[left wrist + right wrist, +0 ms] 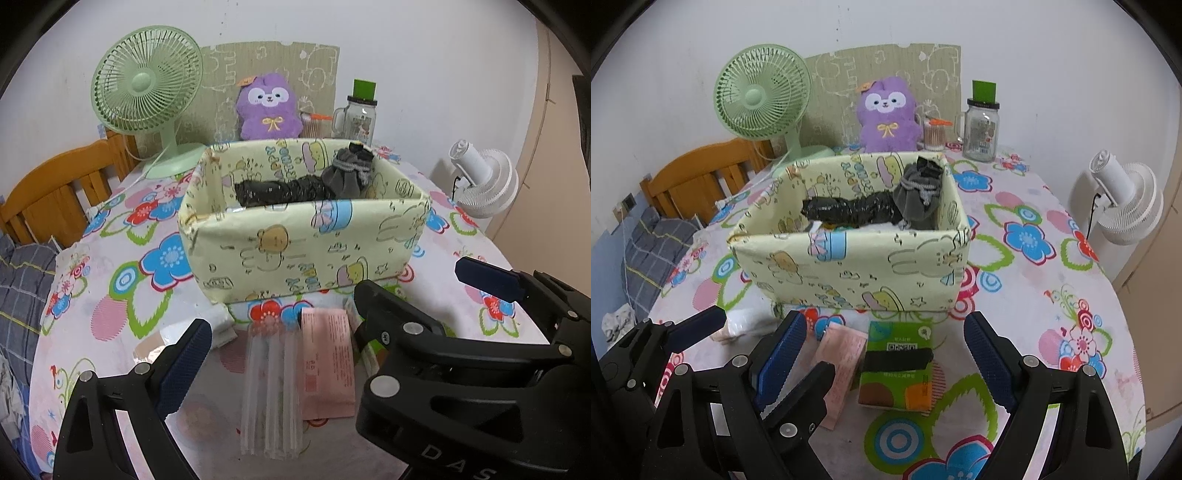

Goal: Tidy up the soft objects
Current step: 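Move left tool to clear plastic straws while right tool approaches green printed box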

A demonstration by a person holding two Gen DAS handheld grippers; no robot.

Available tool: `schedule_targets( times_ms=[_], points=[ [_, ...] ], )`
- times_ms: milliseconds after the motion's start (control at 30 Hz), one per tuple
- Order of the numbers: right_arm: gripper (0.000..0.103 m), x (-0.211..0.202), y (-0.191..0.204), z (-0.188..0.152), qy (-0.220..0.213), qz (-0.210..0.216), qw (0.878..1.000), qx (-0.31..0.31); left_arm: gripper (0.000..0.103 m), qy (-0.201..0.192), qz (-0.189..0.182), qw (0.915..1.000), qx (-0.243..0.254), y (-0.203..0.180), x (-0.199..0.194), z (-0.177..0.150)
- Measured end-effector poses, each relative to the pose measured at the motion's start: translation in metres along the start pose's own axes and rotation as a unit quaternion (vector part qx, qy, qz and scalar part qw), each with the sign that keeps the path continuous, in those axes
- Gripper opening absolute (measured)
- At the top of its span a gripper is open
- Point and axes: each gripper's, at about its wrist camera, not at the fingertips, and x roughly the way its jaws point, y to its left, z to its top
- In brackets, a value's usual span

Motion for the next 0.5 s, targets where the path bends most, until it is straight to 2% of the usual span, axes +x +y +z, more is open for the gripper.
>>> schedule_targets(
  times_ms=[500],
  points=[
    [0.089, 0.030, 0.001, -0.023, 0.043, -0.014, 0.999, -0.002, 0.097, 0.039, 0.013, 0.9991, -0.014, 0.014, 0.024, -0.023]
  ],
)
